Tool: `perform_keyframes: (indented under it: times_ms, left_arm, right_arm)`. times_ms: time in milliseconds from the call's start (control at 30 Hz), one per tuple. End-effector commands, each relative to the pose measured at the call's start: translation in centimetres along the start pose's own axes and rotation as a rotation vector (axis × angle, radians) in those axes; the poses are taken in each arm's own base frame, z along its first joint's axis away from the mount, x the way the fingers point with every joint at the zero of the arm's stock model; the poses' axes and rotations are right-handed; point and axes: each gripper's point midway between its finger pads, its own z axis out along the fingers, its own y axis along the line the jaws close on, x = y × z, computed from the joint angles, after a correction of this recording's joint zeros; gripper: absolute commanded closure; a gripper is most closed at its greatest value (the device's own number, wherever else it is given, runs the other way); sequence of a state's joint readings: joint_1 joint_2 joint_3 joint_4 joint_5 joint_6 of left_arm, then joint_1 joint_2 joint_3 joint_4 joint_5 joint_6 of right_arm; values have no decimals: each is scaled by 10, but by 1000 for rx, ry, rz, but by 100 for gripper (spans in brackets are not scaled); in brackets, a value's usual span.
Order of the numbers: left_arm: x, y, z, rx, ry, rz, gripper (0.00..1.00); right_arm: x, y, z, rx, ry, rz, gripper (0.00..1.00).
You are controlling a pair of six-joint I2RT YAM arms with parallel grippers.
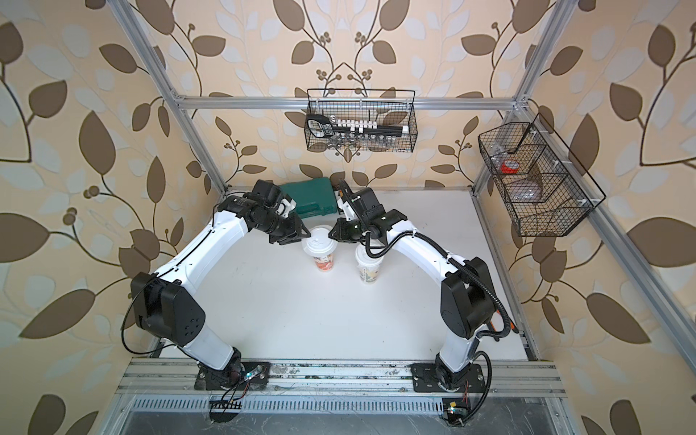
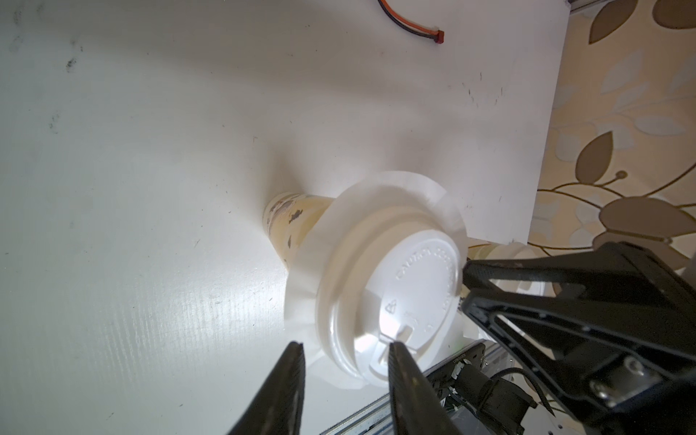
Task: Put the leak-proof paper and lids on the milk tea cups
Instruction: Secure the cup lid on the cup.
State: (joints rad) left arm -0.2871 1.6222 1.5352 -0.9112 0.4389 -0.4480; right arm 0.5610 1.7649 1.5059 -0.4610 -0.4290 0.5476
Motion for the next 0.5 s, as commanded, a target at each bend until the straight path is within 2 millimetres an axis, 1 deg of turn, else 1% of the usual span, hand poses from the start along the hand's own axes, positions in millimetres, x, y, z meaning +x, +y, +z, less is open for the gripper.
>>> perform_keyframes:
  times_ms: [0, 67, 467]
  left_arm:
    - [2, 1, 5, 10, 22, 9, 61]
    - [2, 2, 7, 6, 28, 8, 63]
    - [5, 13, 20, -26, 57, -4, 65]
  right_arm:
    - [-3, 1, 4, 12, 1, -23, 80]
    - [-3, -1, 5, 17, 4, -23, 80]
    - [1, -6, 11, 24, 19, -17, 82]
